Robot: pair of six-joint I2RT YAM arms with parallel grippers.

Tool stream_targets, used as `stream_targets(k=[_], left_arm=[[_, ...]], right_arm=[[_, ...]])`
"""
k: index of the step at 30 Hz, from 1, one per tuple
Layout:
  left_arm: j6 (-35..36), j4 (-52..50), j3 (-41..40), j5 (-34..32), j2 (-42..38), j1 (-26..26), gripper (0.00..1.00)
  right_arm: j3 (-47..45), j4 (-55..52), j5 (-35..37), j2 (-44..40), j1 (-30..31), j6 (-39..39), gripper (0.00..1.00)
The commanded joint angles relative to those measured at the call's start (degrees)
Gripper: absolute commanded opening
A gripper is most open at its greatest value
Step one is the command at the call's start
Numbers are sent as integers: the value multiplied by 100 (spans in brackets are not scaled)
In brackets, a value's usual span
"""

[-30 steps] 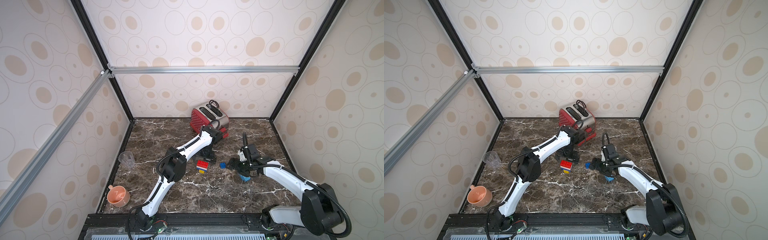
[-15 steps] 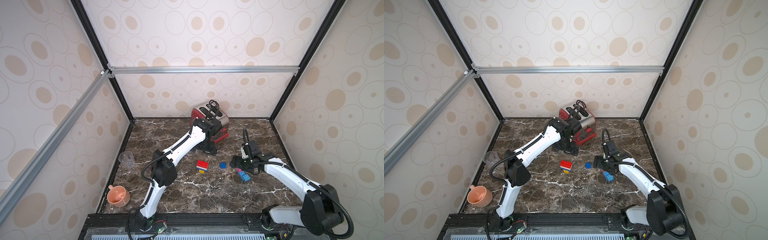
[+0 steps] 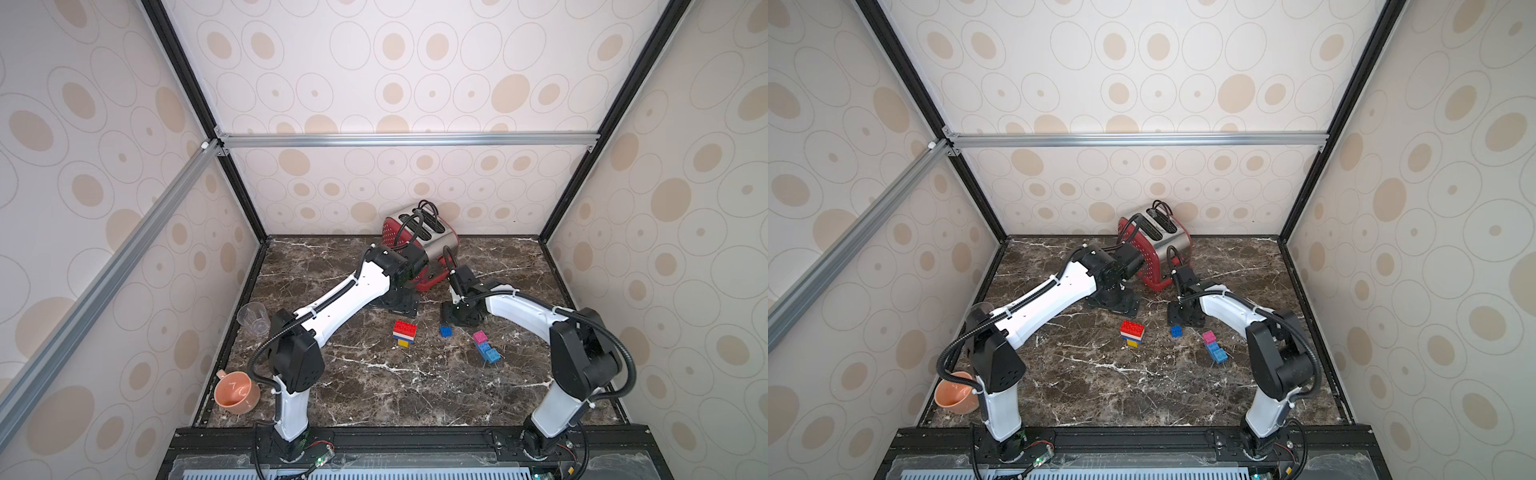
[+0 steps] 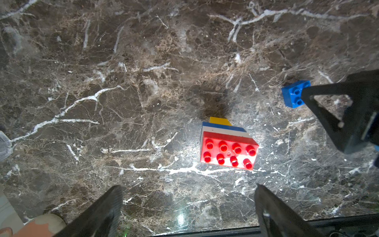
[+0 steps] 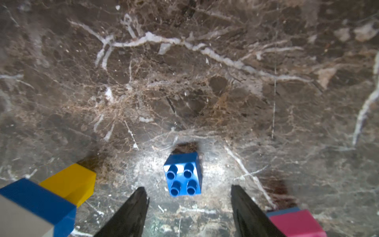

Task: Assemble a carrot with lego
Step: Pick up the lego brick from the center of the board.

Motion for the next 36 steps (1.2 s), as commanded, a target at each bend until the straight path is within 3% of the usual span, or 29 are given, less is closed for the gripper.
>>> stream_targets(k=[1, 12, 19, 23, 29, 36], left_arm=[[-88, 411, -398, -162, -408, 149, 99], [-107, 845, -1487, -80, -973, 409, 99], [-115, 976, -1792, -32, -1126, 479, 99], [-115, 1052, -1928, -48, -1216, 536, 99], [-138, 1373, -2486, -67, -1463, 711, 99], [-106, 1703, -2932, -135, -1750, 807, 99]], right_arm=[[210, -278, 182, 255, 134, -130, 63], [514, -458, 547, 750, 453, -6, 38], [624, -692, 711, 885, 509, 17, 33], [659, -779, 715, 887, 532, 91, 20], [819, -1075, 476, 403, 536, 686, 16], [1786, -1908, 382, 23, 897, 1704, 15]])
